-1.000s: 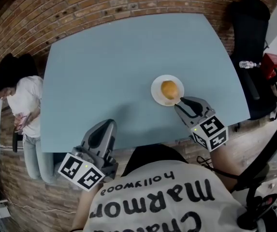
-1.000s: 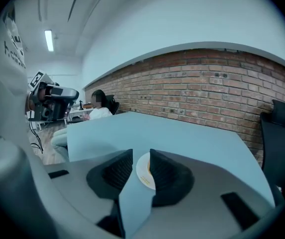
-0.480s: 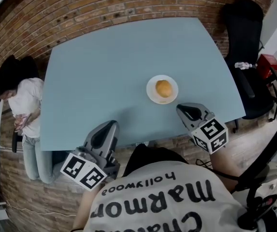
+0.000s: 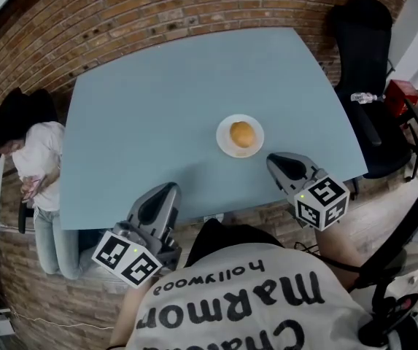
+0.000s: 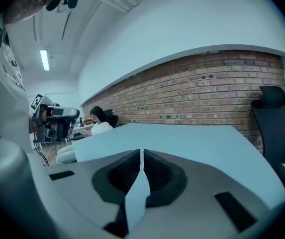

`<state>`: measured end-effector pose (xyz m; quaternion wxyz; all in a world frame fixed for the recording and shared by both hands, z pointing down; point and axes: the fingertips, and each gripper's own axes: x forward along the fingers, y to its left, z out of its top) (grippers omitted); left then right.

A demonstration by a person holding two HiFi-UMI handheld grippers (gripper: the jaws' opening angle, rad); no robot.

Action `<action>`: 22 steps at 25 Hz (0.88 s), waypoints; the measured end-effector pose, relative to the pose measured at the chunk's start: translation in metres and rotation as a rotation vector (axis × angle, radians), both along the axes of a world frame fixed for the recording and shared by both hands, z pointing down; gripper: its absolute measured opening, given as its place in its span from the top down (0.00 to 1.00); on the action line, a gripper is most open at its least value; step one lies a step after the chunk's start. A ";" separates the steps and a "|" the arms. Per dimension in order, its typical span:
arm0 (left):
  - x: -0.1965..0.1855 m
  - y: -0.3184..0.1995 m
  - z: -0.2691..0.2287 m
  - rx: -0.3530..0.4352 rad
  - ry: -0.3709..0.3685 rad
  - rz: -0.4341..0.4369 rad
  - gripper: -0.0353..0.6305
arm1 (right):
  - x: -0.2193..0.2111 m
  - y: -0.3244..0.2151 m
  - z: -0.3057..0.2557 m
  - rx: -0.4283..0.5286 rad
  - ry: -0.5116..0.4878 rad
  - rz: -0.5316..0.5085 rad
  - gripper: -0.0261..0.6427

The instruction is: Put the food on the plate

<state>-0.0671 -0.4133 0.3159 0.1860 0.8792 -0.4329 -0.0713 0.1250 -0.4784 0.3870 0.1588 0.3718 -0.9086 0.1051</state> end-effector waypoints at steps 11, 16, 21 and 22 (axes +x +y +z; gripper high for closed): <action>0.003 -0.003 0.000 -0.004 -0.003 -0.007 0.94 | -0.001 -0.004 -0.007 -0.025 -0.036 -0.014 0.94; 0.003 -0.003 0.000 -0.006 0.003 -0.006 0.94 | -0.001 -0.004 -0.005 -0.019 -0.019 -0.019 0.94; 0.005 -0.004 0.000 -0.007 0.005 -0.004 0.94 | 0.003 -0.006 -0.003 -0.023 -0.018 -0.008 0.94; 0.005 -0.005 0.000 -0.007 0.005 -0.004 0.94 | 0.004 -0.006 -0.003 -0.024 -0.018 -0.005 0.94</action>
